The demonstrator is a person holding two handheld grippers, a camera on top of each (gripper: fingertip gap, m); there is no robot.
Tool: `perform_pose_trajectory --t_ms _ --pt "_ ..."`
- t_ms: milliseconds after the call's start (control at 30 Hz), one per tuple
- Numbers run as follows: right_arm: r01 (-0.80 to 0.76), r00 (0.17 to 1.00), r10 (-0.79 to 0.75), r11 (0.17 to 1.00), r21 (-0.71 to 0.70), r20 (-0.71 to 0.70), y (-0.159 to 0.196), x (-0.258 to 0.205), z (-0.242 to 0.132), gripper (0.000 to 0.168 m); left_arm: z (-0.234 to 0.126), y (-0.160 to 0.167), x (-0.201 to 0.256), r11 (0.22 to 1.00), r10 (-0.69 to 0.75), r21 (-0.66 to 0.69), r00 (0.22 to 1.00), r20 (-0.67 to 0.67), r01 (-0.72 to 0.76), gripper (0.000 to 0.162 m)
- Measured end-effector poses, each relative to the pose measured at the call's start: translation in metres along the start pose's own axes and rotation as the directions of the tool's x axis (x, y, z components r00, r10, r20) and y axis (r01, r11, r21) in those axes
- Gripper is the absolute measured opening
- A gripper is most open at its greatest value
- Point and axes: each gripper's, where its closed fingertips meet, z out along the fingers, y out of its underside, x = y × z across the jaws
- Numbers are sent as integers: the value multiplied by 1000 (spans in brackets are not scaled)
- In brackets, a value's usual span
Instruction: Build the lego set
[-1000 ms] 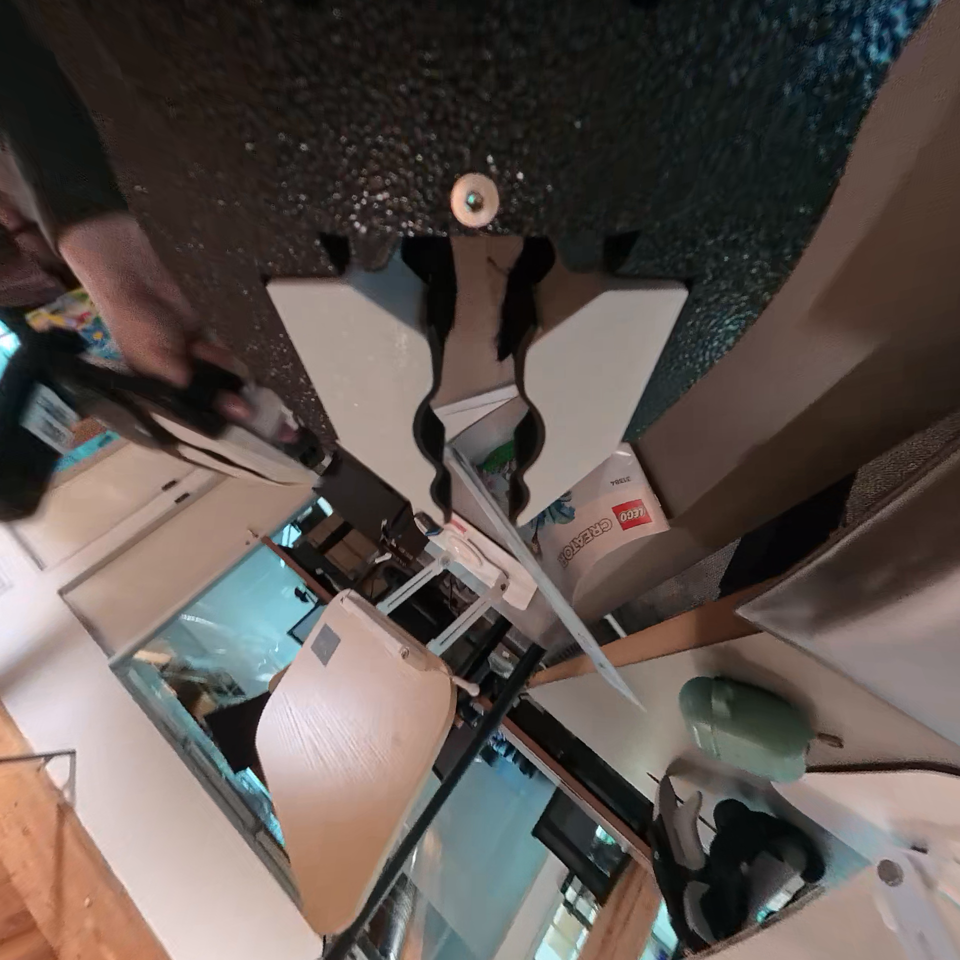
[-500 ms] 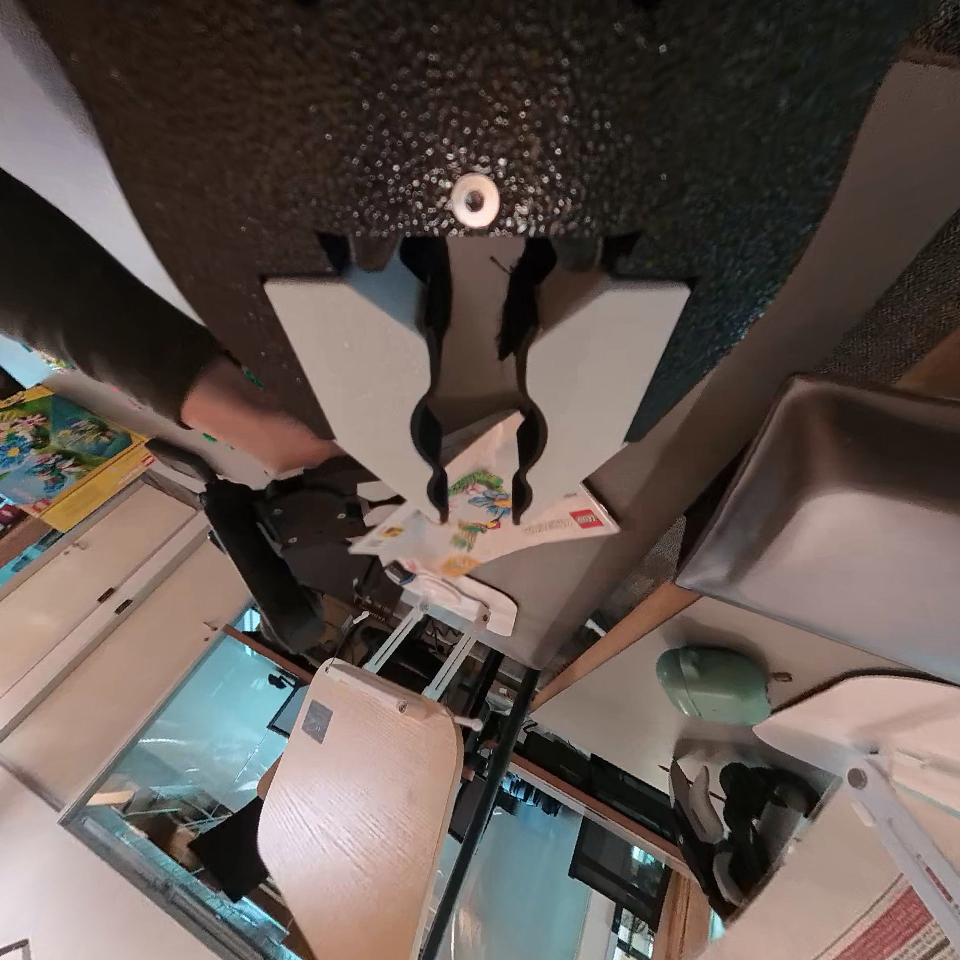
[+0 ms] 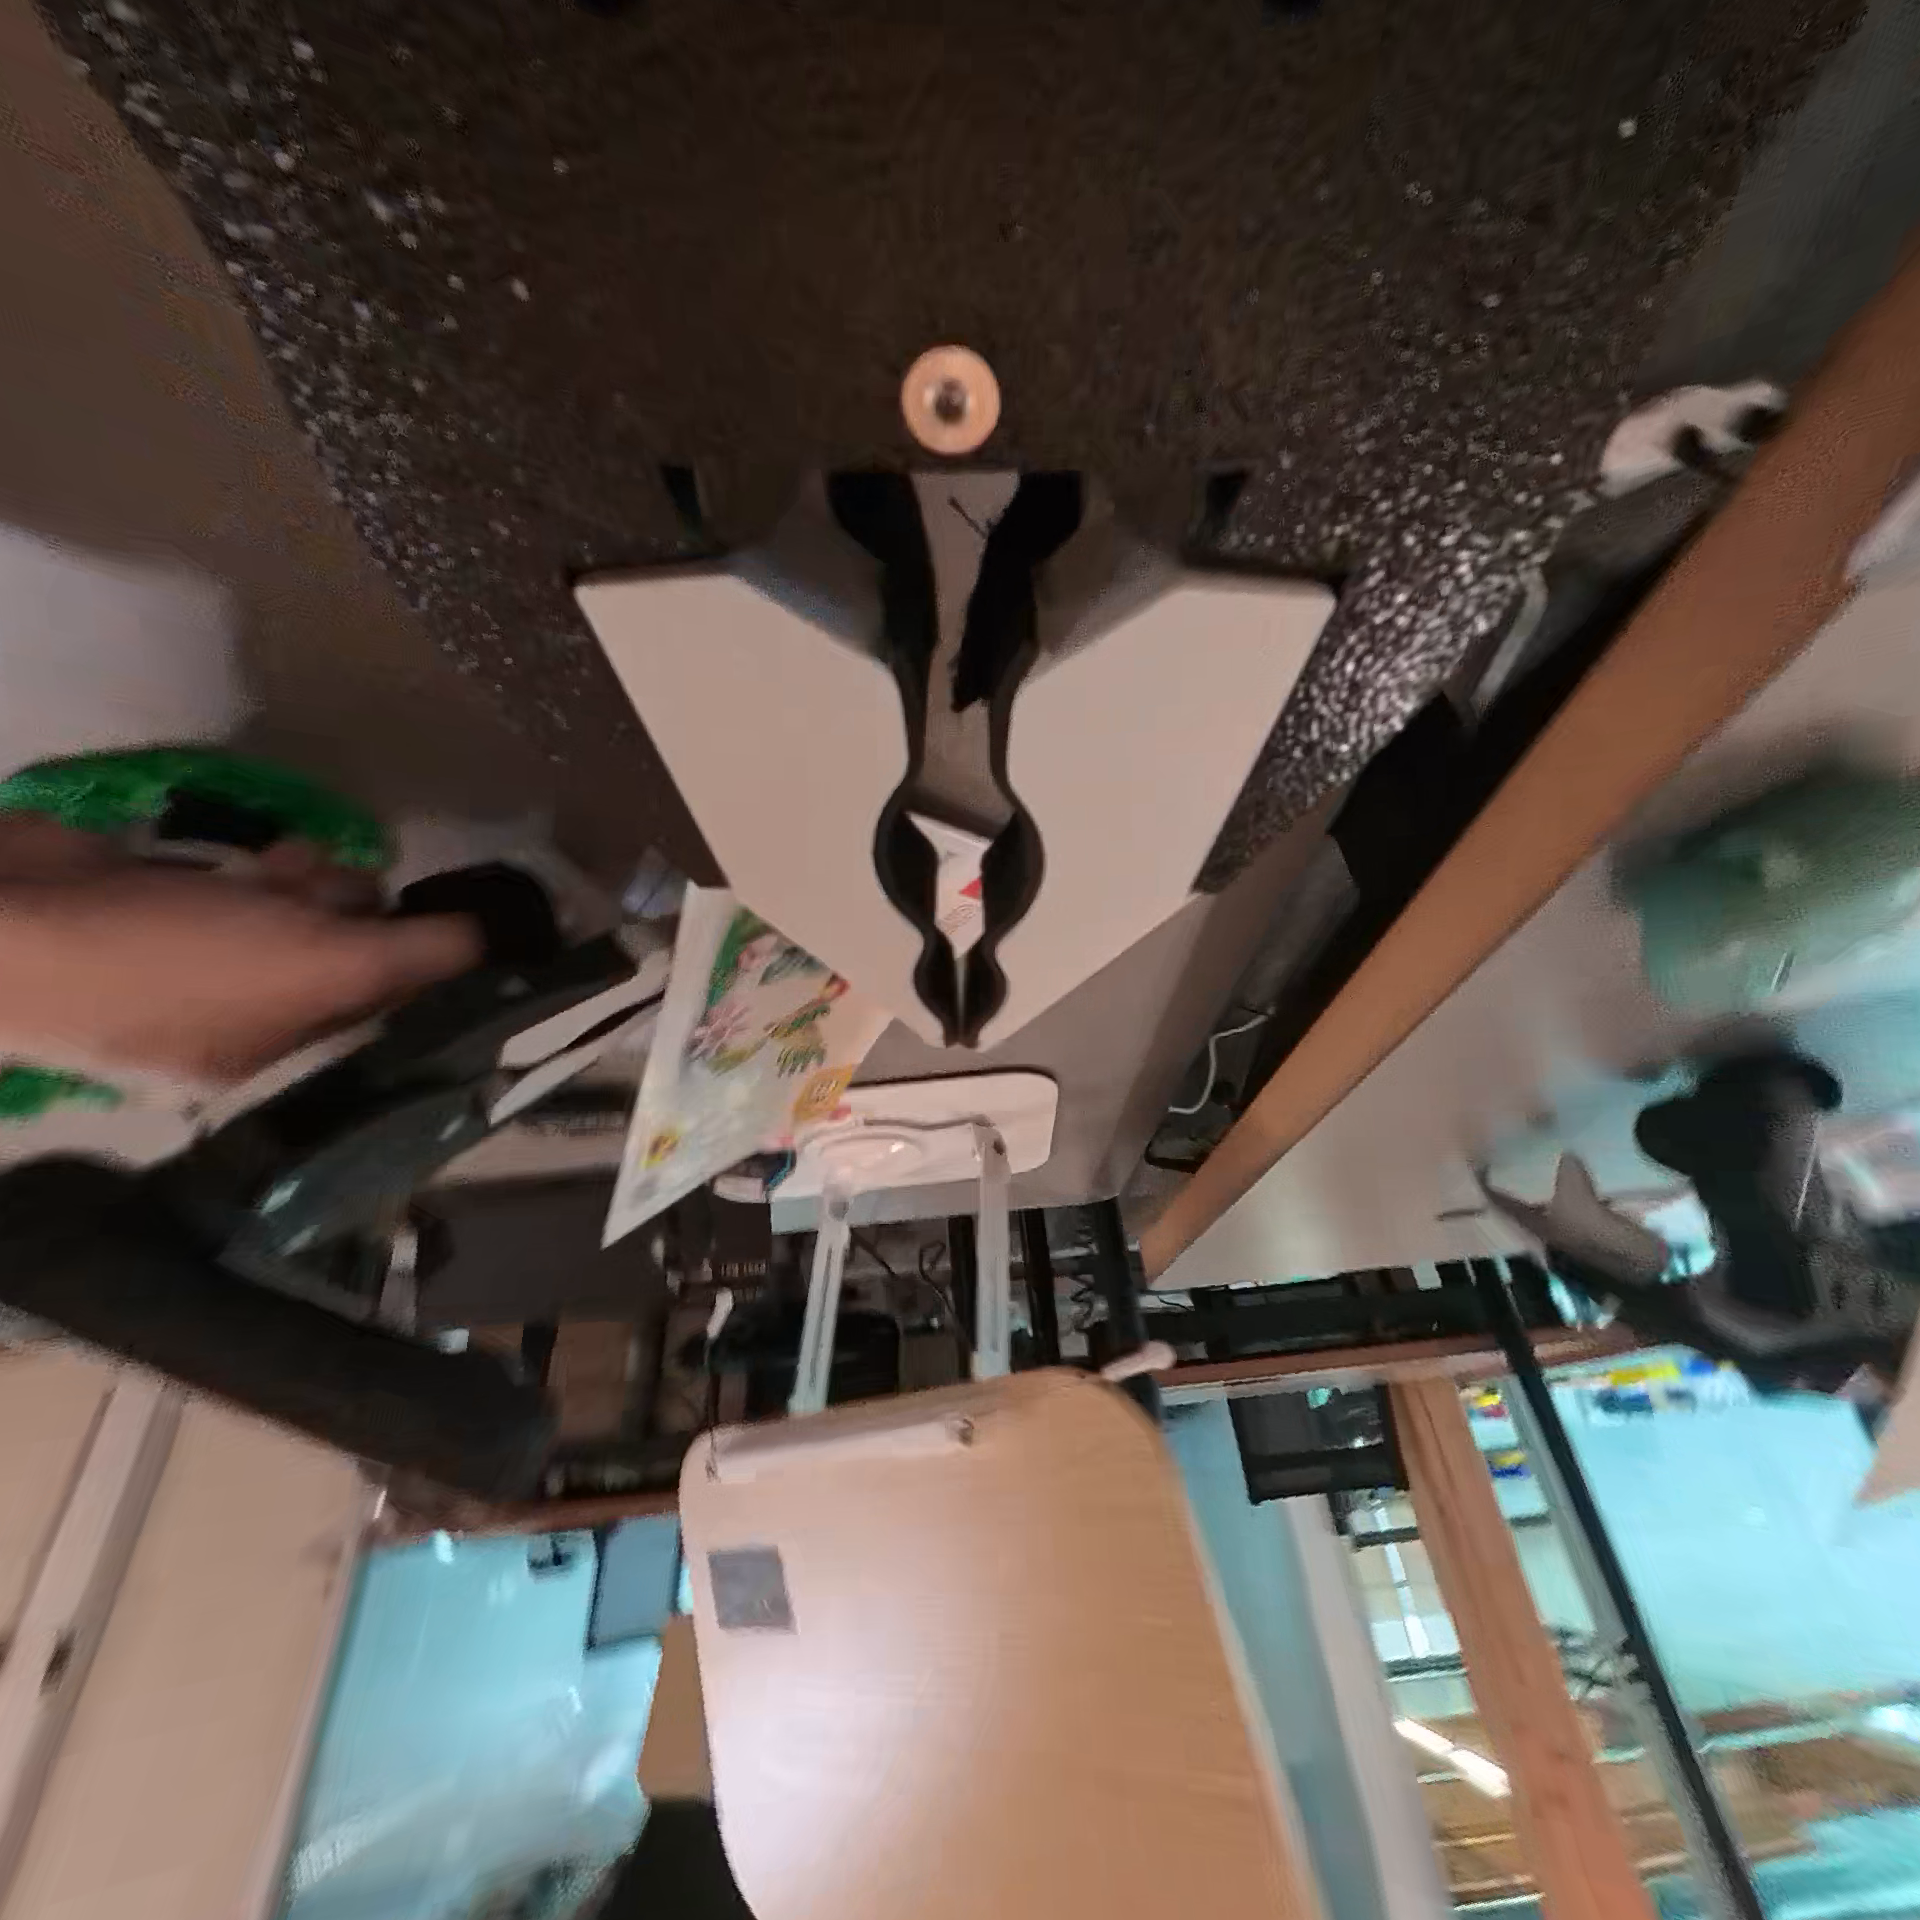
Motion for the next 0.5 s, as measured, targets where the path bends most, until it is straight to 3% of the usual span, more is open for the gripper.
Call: perform_pose_trajectory --t_ms 67,167,300,500 --pt "-24 1000 24 1000 5 -8 2 4 -3 0 17 5 8 988 146 -37 988 -43 -147 0" --pt "39 998 -39 999 -5 -54 2 4 -3 0 38 23 5 962 216 -163 976 -43 -220 0" --pt "-41 999 41 999 20 -16 -1 3 -2 2 55 84 -4 856 138 -487 985 -103 -171 0" --pt "-40 996 25 981 190 83 -29 -15 -11 5 68 104 7 805 126 -552 973 -196 -216 0"
